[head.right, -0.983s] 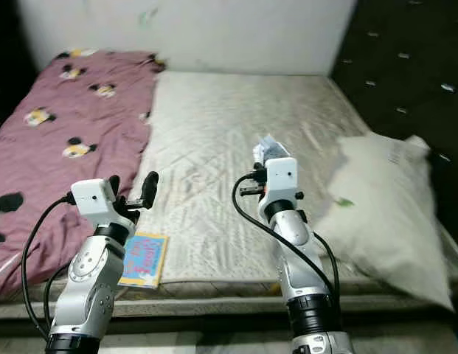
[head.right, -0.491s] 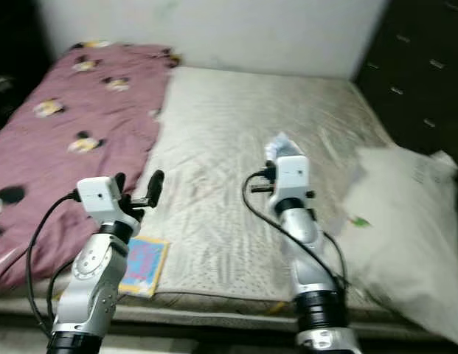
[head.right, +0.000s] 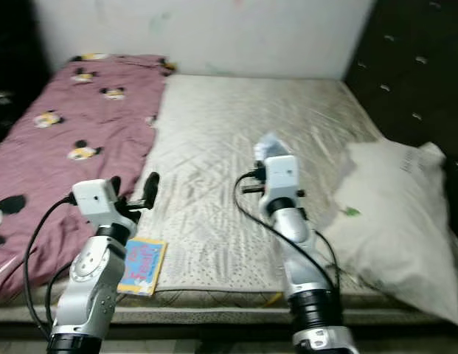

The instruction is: Clean up the room

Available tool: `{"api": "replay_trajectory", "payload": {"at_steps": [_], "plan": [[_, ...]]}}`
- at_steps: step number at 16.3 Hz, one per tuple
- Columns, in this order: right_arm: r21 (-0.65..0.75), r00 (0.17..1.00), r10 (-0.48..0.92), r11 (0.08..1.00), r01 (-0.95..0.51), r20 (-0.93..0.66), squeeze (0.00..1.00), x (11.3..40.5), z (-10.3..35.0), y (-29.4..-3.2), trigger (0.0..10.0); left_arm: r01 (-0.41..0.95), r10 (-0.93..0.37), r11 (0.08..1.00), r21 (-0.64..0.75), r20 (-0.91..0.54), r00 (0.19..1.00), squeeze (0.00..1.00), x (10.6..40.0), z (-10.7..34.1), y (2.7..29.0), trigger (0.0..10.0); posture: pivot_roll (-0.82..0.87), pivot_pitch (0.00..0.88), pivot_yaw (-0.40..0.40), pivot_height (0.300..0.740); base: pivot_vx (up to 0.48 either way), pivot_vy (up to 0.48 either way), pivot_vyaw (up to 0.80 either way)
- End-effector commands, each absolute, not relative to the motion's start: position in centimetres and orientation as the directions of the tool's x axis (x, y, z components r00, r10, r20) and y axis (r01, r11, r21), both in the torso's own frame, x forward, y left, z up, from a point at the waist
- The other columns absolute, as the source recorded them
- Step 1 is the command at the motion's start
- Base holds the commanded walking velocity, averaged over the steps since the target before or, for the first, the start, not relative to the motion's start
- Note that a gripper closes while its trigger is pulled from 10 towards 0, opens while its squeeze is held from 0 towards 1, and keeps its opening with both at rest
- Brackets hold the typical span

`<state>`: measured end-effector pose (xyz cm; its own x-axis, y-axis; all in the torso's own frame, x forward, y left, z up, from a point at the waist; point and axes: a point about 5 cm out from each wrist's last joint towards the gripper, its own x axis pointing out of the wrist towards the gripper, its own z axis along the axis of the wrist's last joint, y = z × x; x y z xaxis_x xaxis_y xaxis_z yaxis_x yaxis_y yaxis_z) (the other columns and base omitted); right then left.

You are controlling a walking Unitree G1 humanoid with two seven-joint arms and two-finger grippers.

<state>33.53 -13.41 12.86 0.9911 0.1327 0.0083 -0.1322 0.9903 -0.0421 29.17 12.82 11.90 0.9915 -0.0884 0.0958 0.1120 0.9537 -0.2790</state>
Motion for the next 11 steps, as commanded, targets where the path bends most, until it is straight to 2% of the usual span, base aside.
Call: {"api": "replay_trajectory", "payload": {"at_steps": [1,11], "plan": [[-0.031,0.988,0.151,0.988,-0.151,0.009,0.00,33.51,12.79,-12.71,10.0,0.099,-0.076,0.947,-0.305,0.088,0.993,0.00,29.16,11.87,12.71,10.0,-0.10,0.011,-0.018,0.740,0.000,0.480,-0.52],[-0.045,0.985,0.172,0.984,-0.172,-0.002,0.00,33.52,12.52,-12.56,10.0,0.101,-0.076,0.947,-0.304,0.092,0.993,0.00,29.28,11.88,12.52,10.0,-0.10,0.002,-0.025,0.740,0.000,0.480,0.00]]}}
